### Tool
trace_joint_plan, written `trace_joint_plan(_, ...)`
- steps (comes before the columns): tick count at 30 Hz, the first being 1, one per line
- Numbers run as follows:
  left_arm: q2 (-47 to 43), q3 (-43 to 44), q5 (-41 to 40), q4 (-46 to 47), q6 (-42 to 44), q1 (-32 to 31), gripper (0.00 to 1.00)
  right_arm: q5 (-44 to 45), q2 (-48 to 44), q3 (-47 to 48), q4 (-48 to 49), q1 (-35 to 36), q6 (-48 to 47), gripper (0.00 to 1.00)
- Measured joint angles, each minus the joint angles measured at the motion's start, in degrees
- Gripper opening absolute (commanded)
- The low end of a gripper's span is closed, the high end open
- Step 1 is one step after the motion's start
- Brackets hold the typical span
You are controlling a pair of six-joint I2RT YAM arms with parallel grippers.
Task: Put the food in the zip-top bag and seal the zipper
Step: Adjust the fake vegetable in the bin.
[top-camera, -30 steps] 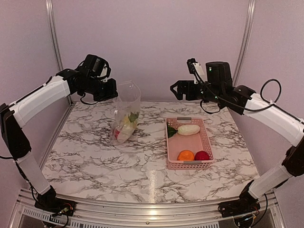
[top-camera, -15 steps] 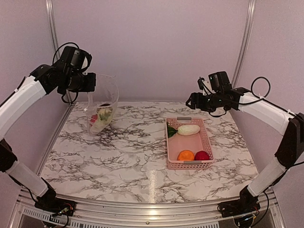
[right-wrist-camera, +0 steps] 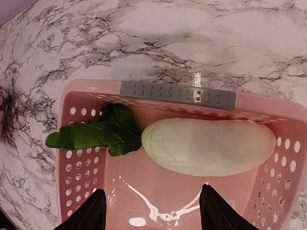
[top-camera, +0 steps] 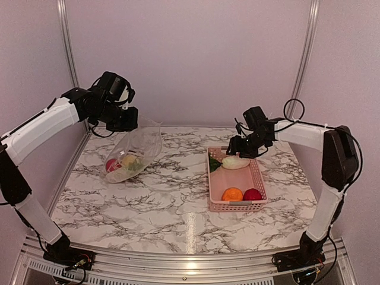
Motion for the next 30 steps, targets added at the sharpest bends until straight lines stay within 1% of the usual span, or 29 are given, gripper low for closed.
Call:
trace_joint_plan(10, -0.37, -0.72, 5.81, 0.13, -3.78, 0.00, 0.00, 4.44, 5.70, 6.16, 0.17, 0.00, -6.01, 0.66)
trace_joint_plan(16, -1.77, -1.62, 6.93, 0.24, -4.26, 0.00, 0.00, 6.14, 8.81, 6.58, 0.70, 0.00, -7.87, 0.69)
trace_joint_plan(25, -1.97, -1.66, 8.15, 0.35, -4.72, 0.00, 0.00, 6.82, 8.87, 2.10, 5.97, 0.00, -8.63, 0.70)
trace_joint_plan(30, -1.97, -1.97, 8.68, 0.55, -5.09, 0.00, 0.00, 3.85, 5.77, -3.80, 4.87, 0.94, -6.56, 0.71)
